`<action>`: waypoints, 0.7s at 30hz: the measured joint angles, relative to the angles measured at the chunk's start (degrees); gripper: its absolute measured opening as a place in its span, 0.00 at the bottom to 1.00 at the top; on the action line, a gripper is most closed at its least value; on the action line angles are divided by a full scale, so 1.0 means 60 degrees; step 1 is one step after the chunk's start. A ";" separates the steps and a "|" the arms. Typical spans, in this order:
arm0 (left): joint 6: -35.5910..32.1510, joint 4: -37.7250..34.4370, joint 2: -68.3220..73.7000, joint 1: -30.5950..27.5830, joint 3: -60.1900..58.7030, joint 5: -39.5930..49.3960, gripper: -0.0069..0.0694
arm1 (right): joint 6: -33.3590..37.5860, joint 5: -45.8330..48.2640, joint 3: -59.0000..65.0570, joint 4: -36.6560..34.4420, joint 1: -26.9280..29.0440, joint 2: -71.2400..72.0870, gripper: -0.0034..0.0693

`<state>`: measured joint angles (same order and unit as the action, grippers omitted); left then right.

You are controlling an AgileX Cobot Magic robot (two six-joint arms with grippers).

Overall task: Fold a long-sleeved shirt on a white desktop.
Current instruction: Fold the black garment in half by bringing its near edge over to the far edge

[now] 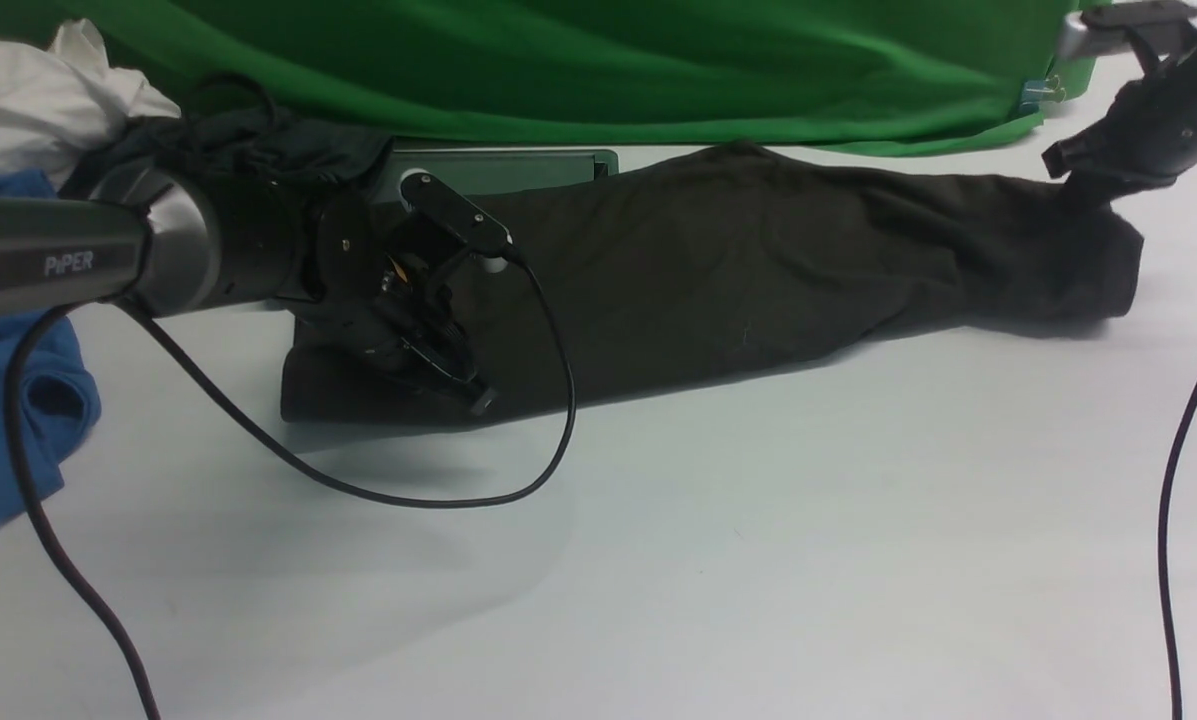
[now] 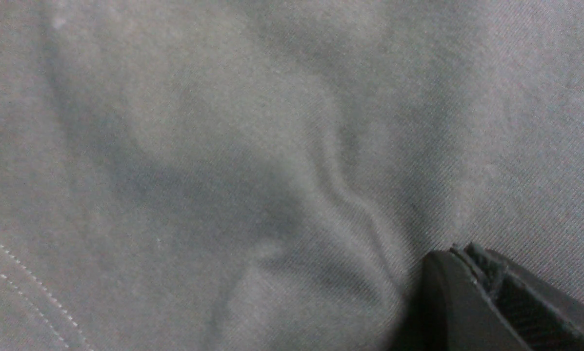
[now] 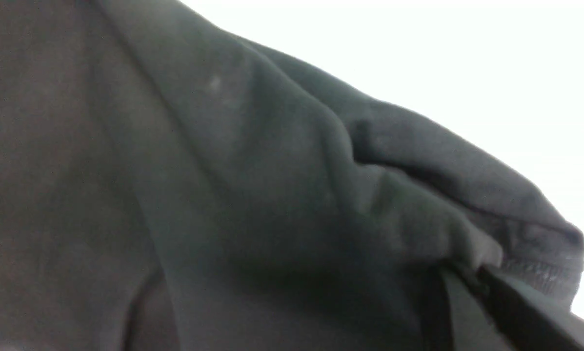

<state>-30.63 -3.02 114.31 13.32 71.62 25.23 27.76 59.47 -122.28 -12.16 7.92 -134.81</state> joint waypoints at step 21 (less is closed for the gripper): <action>-0.0077 0.0040 0.0000 0.0000 0.0000 0.0011 0.11 | 0.1747 -0.3108 -0.0018 0.0101 -0.0010 -0.0013 0.29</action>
<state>-31.09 -2.78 114.31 13.32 71.62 25.30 38.24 40.82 -122.38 -11.56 7.86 -134.89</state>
